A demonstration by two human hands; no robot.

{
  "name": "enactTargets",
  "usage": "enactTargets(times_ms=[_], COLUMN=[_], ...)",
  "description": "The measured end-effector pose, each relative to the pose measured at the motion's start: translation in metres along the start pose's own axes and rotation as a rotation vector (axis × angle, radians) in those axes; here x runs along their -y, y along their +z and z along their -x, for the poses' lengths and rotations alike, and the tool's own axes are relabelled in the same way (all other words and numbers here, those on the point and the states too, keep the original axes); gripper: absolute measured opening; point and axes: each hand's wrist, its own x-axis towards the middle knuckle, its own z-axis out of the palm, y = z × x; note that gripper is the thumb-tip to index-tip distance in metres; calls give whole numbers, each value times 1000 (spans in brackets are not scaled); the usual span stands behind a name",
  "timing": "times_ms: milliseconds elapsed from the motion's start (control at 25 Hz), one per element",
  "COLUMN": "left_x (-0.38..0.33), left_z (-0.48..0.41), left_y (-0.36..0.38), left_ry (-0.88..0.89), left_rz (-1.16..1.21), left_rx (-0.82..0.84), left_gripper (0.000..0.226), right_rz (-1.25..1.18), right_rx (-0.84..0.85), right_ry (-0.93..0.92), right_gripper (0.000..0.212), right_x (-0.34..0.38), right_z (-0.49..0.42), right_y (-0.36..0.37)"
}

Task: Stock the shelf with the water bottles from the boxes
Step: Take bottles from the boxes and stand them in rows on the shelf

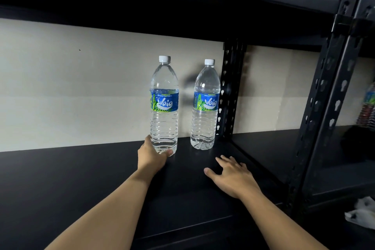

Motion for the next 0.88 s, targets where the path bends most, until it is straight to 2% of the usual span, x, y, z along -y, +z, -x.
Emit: enactTargets(times_ms=[200, 640, 880], left_x=[-4, -2, 0], left_z=[-3, -3, -6], left_y=[9, 20, 22], left_ry=[24, 35, 36], left_rz=[-116, -171, -207], left_rx=[-18, -32, -39], left_gripper=[80, 59, 60], right_rz=[-13, -34, -42], right_rx=[5, 6, -1], right_ry=[16, 20, 26], right_gripper=[77, 76, 75], right_x=[3, 5, 7], right_z=[5, 10, 12], right_y=[-5, -9, -10])
